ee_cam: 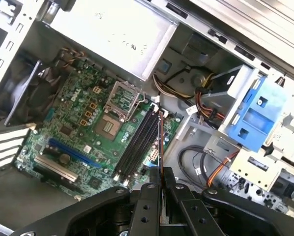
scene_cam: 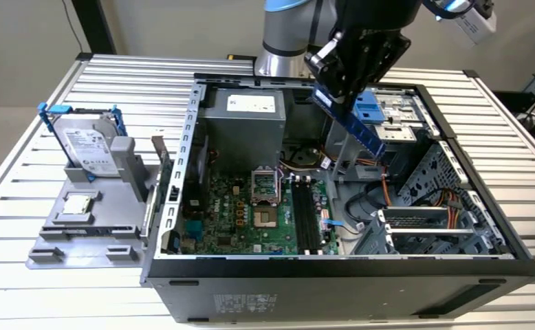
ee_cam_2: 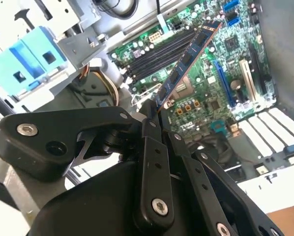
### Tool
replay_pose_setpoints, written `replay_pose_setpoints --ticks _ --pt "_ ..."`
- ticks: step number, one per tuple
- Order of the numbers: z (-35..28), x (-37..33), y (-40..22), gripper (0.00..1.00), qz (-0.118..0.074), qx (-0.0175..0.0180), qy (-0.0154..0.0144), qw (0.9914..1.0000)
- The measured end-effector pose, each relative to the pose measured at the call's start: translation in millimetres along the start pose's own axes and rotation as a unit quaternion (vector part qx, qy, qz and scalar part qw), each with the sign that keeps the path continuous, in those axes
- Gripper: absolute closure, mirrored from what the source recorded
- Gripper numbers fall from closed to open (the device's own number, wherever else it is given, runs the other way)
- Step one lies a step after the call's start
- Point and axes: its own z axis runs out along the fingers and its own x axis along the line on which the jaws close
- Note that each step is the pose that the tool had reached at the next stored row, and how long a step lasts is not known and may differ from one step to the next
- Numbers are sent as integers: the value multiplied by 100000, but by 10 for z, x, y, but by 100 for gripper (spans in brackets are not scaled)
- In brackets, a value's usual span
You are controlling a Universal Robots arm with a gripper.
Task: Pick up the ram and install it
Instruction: 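Insert the ram into the slot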
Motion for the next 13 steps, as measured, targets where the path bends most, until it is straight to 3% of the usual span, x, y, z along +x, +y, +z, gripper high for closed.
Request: replay_pose_setpoints --ticks 3,7,10,13 --pt "5 0 0 100 2607 71 -64 99966" --pt "13 0 0 100 5657 -31 -241 99840" --pt "22 0 0 100 8027 -42 -351 99677" --pt "32 1 -1 100 10427 53 -407 99454"
